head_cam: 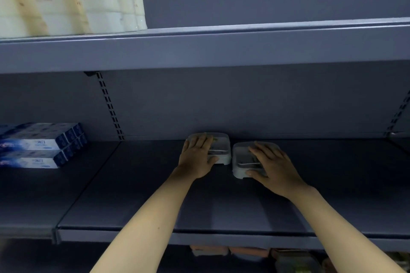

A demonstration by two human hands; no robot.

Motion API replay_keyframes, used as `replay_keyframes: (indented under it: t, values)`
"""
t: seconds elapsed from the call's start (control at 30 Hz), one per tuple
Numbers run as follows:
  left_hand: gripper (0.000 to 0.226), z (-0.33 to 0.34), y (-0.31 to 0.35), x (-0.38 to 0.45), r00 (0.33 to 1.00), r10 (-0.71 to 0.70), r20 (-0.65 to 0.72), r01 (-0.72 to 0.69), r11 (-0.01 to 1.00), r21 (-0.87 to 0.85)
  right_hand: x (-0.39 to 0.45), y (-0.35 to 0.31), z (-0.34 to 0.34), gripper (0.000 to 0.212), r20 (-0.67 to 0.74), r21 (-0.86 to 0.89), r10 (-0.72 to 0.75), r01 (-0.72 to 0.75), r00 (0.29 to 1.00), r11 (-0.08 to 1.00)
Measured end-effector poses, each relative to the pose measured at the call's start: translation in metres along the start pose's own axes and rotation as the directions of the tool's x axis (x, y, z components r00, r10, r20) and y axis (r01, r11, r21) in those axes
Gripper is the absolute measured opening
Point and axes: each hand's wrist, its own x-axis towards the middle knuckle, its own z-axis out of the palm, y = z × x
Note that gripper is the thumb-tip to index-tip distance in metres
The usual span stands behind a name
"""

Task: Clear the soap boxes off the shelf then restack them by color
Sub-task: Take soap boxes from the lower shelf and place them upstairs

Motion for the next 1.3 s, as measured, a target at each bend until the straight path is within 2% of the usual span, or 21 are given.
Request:
replay_keyframes:
  t: [0.17, 0.7, 0.83, 0.93, 1.0, 1.1, 1.2, 1.3]
  values:
    - [0.069, 0.0, 0.0, 0.01, 1.0, 0.012, -0.003, -0.012, 1.0, 0.018, 0.003, 0.004, 0.001, 0.094, 0.014, -0.044, 0.011, -0.01, 1.0, 0.999]
    - [0.069, 0.005, -0.009, 0.03, 0.997, 0.071, -0.02, -0.07, 0.997, 0.025, -0.001, -0.004, -0.002, 0.093, 0.011, -0.048, 0.021, -0.021, 1.0, 0.999]
    - [0.077, 0.001, -0.013, 0.027, 0.996, 0.088, 0.015, -0.087, 0.993, -0.074, -0.007, -0.011, -0.002, 0.093, 0.015, -0.022, 0.015, -0.015, 1.0, 1.0]
    - [0.076, -0.002, -0.02, 0.016, 0.989, 0.113, -0.096, -0.131, 0.967, -0.218, -0.015, -0.018, -0.001, 0.092, 0.028, -0.005, 0.008, -0.008, 1.0, 1.0]
    - [0.069, -0.002, -0.025, 0.006, 0.975, 0.132, -0.18, -0.173, 0.956, -0.235, -0.019, -0.027, -0.002, 0.092, 0.032, 0.002, 0.004, -0.004, 0.999, 1.0]
    - [0.06, -0.001, -0.032, -0.012, 0.949, 0.181, -0.26, -0.26, 0.914, -0.312, -0.021, -0.047, -0.001, 0.103, 0.001, -0.029, -0.016, 0.016, 1.0, 0.999]
    - [0.078, -0.009, -0.034, -0.037, 0.953, 0.217, -0.212, -0.285, 0.881, -0.377, -0.015, -0.069, 0.001, 0.098, 0.019, 0.025, -0.021, 0.021, 1.0, 0.999]
    - [0.098, -0.016, -0.033, -0.059, 0.964, 0.26, -0.049, -0.259, 0.892, -0.369, -0.008, -0.087, 0.004, 0.084, 0.03, 0.111, -0.067, 0.064, 0.997, 0.992]
